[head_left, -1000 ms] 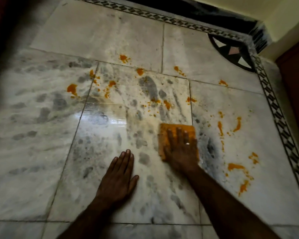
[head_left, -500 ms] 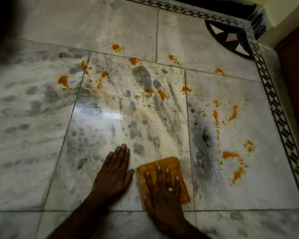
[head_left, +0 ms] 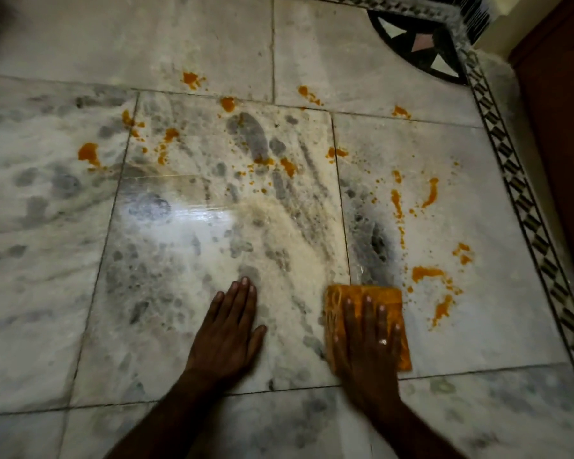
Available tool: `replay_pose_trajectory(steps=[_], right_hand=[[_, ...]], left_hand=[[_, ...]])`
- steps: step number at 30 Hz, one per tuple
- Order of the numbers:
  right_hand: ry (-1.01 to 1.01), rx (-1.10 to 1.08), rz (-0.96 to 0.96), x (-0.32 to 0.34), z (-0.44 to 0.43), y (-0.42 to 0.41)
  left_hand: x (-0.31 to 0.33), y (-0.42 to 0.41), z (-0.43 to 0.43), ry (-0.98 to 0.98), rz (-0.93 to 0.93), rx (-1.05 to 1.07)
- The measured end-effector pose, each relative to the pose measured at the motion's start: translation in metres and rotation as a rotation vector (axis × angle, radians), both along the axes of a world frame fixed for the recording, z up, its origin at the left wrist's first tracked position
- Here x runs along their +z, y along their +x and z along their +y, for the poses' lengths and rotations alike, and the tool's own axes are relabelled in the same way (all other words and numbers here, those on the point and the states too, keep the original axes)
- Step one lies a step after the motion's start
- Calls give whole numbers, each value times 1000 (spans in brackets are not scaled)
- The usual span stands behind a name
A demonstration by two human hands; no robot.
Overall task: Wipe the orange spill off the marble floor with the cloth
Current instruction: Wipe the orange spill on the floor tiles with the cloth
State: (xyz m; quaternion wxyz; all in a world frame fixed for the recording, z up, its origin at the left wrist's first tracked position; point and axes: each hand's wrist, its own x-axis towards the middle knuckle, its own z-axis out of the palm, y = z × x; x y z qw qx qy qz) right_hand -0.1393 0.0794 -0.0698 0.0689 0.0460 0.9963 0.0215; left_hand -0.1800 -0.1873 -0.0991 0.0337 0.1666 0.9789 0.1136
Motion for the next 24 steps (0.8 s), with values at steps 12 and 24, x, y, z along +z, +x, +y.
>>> replay_pose_trajectory(steps=[12,24], right_hand=[[-171,220,-72,4,-24,-14],[-72,-3,37,0,6,72]], left_hand=[[10,-17,37,-69,-41,-114],[6,-12,100,-42,-58,-176]])
